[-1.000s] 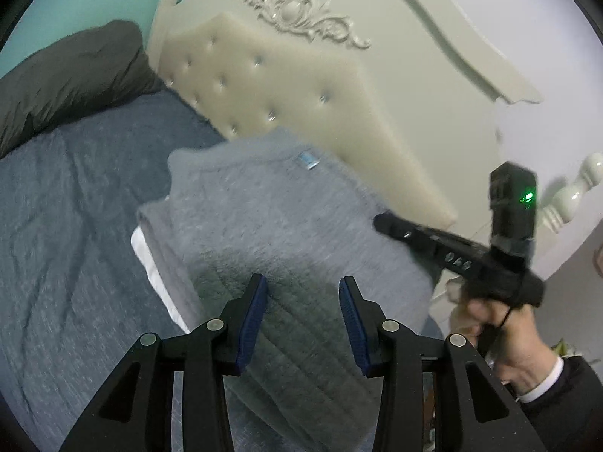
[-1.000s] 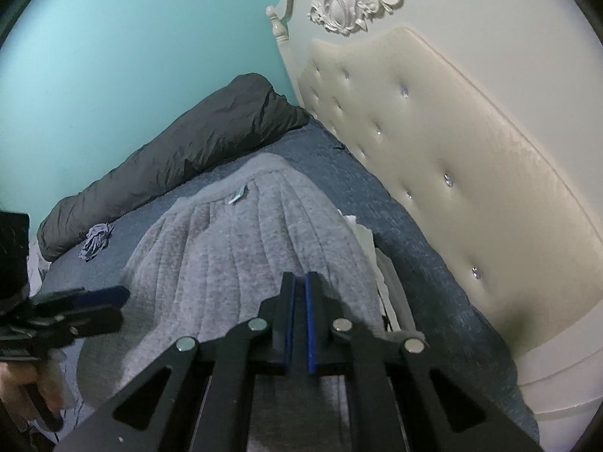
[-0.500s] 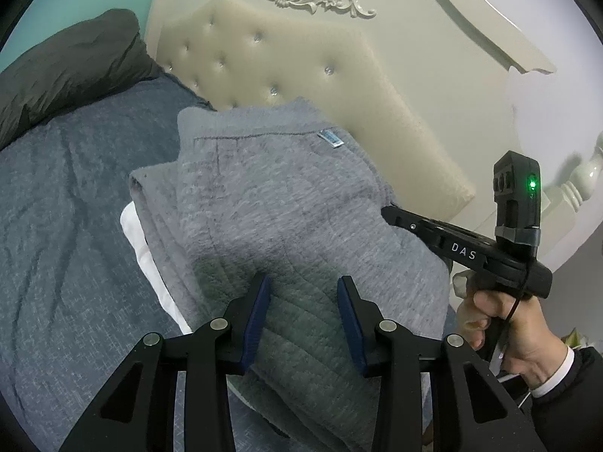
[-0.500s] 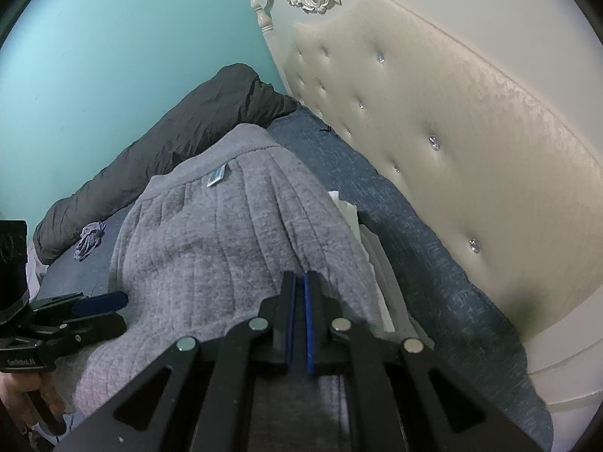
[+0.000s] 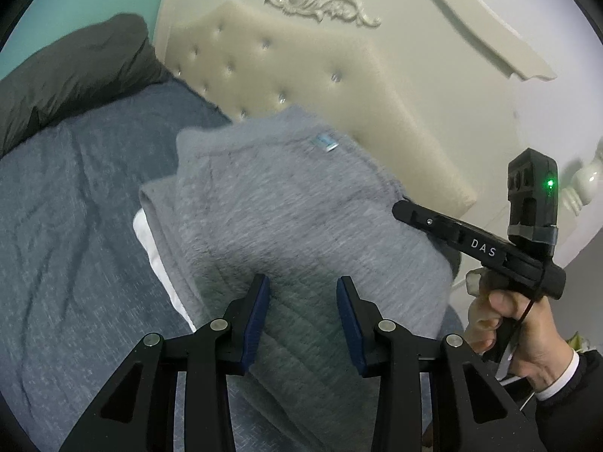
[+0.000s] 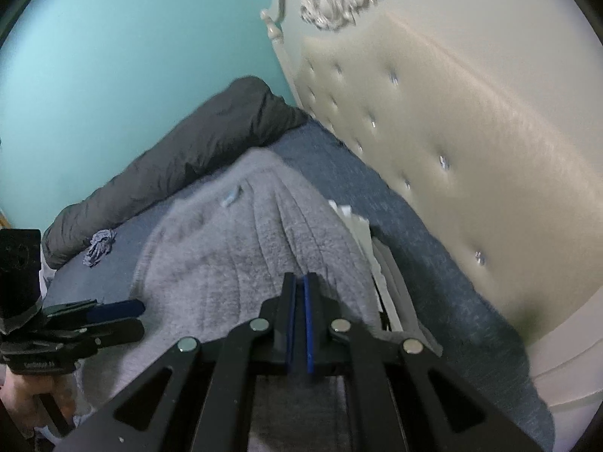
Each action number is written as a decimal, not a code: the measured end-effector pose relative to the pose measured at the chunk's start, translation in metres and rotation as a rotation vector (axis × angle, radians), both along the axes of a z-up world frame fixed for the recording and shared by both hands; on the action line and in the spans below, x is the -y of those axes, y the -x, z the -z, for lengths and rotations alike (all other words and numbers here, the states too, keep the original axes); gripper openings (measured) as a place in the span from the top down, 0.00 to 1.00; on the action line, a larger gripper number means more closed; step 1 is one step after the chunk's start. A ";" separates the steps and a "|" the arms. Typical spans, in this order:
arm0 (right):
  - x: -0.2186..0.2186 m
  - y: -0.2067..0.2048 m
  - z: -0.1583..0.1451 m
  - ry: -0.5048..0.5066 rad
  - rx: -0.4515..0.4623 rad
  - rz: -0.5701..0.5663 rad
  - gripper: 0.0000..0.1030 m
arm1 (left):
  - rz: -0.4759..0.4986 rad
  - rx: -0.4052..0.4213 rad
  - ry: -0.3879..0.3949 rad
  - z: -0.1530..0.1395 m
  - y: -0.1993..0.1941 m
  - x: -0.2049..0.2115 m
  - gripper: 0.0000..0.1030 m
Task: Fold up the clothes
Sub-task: 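Lower the grey sweatshirt onto the stack and open both tools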
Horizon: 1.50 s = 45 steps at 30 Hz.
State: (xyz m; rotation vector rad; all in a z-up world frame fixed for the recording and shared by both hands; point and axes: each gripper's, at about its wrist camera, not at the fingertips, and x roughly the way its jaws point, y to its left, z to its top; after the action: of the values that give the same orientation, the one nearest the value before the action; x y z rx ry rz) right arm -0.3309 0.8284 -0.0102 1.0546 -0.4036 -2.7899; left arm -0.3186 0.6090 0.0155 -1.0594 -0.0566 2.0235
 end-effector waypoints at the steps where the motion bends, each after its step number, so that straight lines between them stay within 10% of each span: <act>1: 0.001 -0.002 -0.006 0.001 -0.009 -0.002 0.98 | -0.003 -0.006 -0.004 -0.005 -0.002 0.002 0.61; 33: 0.000 -0.032 0.043 -0.004 0.033 0.038 1.00 | 0.053 -0.027 0.073 0.032 -0.038 -0.003 0.61; 45: 0.026 0.000 -0.027 -0.056 0.017 -0.052 1.00 | 0.035 -0.041 0.061 0.010 -0.027 0.001 0.61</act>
State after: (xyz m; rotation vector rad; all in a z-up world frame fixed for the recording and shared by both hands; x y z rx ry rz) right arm -0.3306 0.8019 0.0170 1.0852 -0.2969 -2.7631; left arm -0.2920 0.6083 0.0059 -1.0494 0.0454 2.0261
